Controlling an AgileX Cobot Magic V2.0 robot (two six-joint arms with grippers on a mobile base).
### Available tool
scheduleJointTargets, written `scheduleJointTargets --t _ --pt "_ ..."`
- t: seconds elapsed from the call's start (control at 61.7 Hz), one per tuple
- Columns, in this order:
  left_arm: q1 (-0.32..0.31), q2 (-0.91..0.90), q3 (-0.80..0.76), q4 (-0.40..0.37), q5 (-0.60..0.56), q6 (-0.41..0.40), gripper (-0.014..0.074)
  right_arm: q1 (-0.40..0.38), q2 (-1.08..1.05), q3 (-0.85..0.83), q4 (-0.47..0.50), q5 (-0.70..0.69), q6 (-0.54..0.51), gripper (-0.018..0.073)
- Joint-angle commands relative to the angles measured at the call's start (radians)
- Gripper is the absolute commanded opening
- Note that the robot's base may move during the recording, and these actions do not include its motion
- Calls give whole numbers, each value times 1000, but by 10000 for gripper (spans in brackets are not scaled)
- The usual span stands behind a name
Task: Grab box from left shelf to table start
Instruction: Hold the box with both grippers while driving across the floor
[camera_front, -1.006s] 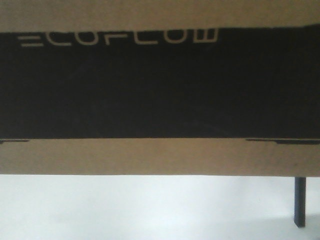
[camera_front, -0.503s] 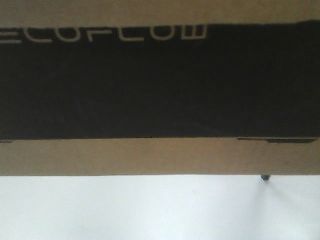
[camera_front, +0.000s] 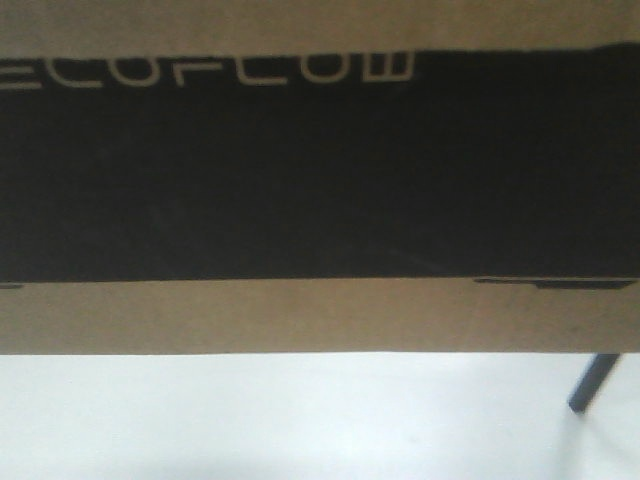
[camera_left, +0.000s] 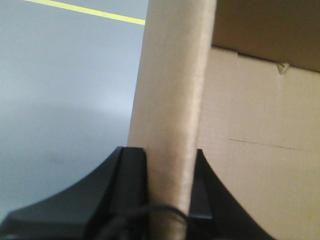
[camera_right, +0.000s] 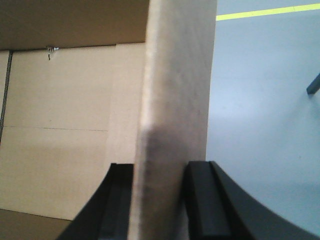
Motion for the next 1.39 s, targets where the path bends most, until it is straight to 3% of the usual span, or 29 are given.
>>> scheduleJointTargets --t 0.0,1.379 --pt "7 -14 -46 13 -183 -66 -85 -10 8 -28 -116 -90 1 26" --pt "7 -14 -46 9 -206 -66 -85 -10 8 -28 -116 -89 1 26"
